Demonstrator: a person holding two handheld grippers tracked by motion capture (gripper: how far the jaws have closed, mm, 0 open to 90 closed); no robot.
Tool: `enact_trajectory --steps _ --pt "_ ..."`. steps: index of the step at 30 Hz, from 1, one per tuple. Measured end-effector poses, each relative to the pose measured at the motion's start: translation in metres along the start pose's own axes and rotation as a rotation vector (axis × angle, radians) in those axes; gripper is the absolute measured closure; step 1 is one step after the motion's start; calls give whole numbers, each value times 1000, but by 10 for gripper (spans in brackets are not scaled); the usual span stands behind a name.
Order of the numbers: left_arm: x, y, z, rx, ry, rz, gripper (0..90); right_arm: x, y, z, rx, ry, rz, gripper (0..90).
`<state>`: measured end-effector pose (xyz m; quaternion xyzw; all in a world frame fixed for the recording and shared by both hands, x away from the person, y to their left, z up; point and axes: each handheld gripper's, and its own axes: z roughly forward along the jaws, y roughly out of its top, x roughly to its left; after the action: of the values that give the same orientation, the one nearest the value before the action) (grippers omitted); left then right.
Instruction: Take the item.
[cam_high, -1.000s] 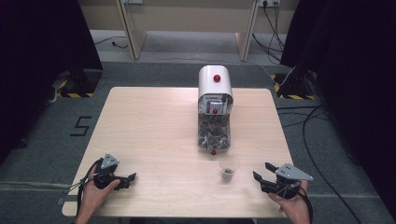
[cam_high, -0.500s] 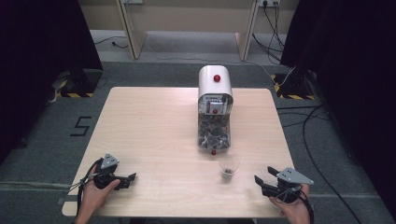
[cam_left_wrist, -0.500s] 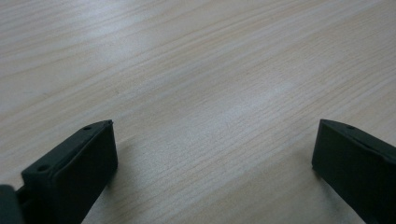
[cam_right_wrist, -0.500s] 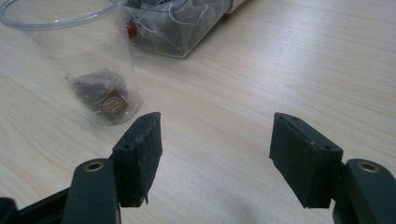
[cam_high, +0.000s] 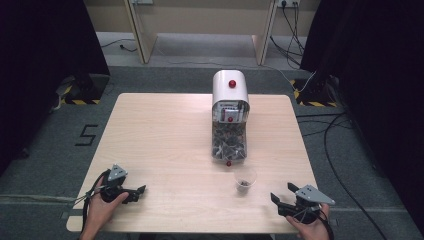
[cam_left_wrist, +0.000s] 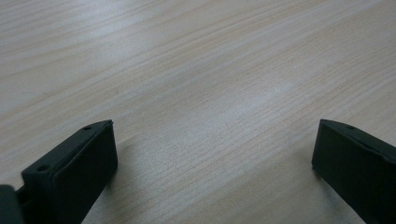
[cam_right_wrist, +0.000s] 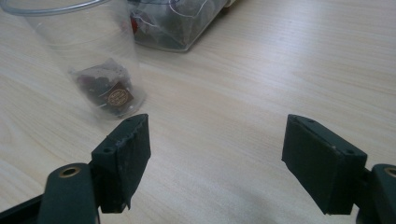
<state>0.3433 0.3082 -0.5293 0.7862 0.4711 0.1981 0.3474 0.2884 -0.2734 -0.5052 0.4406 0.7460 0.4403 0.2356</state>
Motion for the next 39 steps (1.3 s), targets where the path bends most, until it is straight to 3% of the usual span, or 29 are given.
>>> enact_trajectory --steps 14,39 --pt "0 0 0 0 0 0 0 12 -9 0 14 10 -6 243" --pt "0 0 0 0 0 0 0 17 -25 -12 35 4 -12 258"
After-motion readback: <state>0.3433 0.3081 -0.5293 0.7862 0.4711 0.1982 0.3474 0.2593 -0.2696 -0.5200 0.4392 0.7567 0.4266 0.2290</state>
